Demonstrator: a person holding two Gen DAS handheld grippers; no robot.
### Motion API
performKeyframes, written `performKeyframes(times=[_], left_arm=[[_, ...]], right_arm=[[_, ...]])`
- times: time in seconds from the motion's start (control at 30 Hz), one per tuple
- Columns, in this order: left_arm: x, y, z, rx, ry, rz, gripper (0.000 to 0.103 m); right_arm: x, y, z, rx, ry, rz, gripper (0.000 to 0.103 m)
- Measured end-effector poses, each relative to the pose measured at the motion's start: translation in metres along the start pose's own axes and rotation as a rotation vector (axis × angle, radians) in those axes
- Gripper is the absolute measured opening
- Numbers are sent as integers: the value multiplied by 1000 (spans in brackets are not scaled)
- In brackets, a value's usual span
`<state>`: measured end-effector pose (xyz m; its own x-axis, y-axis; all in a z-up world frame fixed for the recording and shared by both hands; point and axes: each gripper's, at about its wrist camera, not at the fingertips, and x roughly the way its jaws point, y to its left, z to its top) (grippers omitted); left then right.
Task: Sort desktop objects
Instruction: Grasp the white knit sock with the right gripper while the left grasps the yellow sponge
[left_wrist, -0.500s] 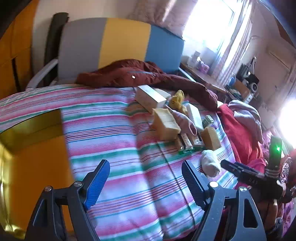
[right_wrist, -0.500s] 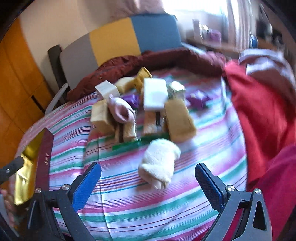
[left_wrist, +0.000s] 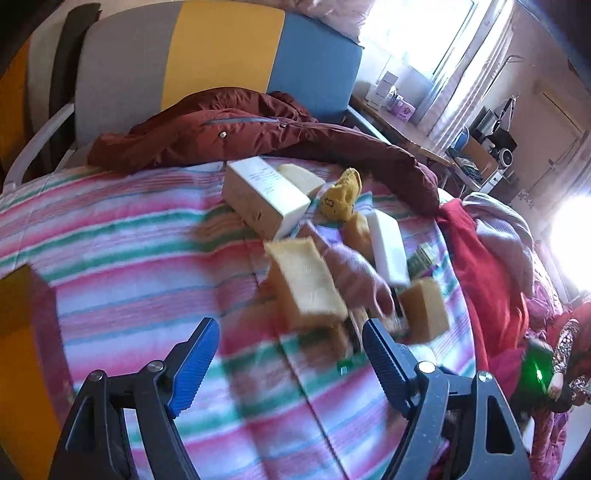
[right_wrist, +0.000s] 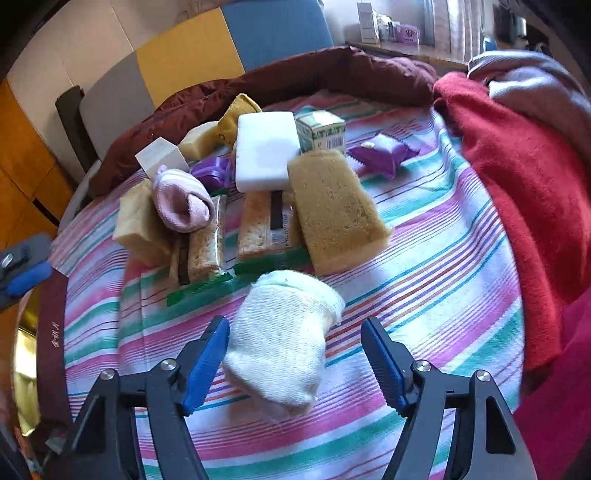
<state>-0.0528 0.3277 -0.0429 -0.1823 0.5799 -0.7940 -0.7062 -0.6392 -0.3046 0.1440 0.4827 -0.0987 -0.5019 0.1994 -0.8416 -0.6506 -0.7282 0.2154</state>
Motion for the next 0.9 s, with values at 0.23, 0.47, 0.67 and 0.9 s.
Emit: performKeyframes(times=[0.23, 0.47, 0.67, 0.9], left_arm=[[48, -4, 24, -37, 66, 19, 81], [78, -10, 33, -8, 101, 68, 75], [72, -9, 19, 50, 59, 15, 40], [42, -8, 5, 67, 5, 15, 37]], right_arm=[[7, 4, 2, -22, 14, 16, 70], [10, 8, 0, -46, 26, 29, 67], [10, 15, -2, -88, 24, 56, 54], [2, 16, -5, -112, 7, 65, 51]])
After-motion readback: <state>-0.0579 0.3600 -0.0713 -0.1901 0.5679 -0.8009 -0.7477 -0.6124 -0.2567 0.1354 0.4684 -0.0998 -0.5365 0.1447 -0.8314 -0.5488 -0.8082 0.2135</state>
